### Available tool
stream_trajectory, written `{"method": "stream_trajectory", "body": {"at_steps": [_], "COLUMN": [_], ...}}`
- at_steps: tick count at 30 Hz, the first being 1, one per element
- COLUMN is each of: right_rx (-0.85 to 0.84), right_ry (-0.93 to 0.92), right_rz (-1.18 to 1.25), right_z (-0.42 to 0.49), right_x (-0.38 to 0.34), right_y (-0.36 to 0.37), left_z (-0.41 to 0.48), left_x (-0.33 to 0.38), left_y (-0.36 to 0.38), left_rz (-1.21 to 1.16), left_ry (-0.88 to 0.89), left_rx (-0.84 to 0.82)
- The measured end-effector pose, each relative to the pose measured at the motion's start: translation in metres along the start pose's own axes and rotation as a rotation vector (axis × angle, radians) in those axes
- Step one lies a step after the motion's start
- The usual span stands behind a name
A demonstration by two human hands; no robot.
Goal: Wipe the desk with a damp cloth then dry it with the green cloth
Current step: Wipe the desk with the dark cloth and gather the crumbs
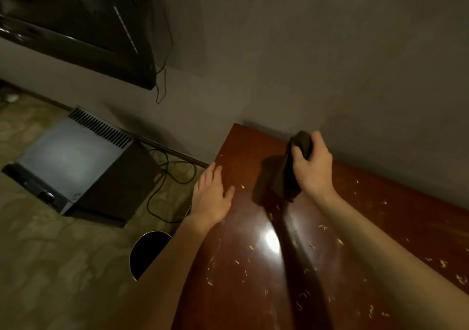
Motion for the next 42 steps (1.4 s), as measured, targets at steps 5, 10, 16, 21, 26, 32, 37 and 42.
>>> {"method": "stream_trajectory", "body": {"at_steps": [5, 10, 16, 21, 26, 32, 37, 42], "right_rx": [0.002, -0.456, -0.693, -0.792, -0.815, -0.797, -0.714, -0.749], "right_ry": [-0.222, -0.301, -0.348, -0.441, -0.408, -0.289, -0.225, -0.304], "right_rz": [-0.394, -0.639, -0.689, -0.645, -0.577, -0.637, -0.605, -0.513], "right_z": [0.042, 0.078, 0.063, 0.060, 0.015, 0.013, 0.074, 0.048], "right_x": [-0.029, -0.019, 0.014, 0.019, 0.051, 0.055, 0.050, 0.055], "right_y": [0.058, 0.149, 0.193, 0.201, 0.180, 0.182, 0.197, 0.189], "left_z": [0.002, 0.009, 0.006, 0.010, 0.010, 0.009, 0.009, 0.011], "left_x": [-0.030, -0.045, -0.052, -0.054, -0.058, -0.049, -0.049, -0.053], "left_y": [0.041, 0.039, 0.044, 0.042, 0.042, 0.047, 0.049, 0.048], "left_rz": [0.234, 0.190, 0.185, 0.142, 0.057, 0.152, 0.215, 0.174], "left_ry": [0.114, 0.184, 0.256, 0.269, 0.258, 0.184, 0.208, 0.209], "left_rx": [-0.042, -0.012, 0.053, 0.077, 0.084, 0.227, 0.278, 0.186]}}
Point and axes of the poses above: each hand's wrist, its own z-axis towards the middle knuckle, its own y-axis out of the palm, x = y × z, the point moved 6 cm from there along z, towards the middle knuckle, and after that the axes turned 8 degrees about -x, right-handed, at the moved point
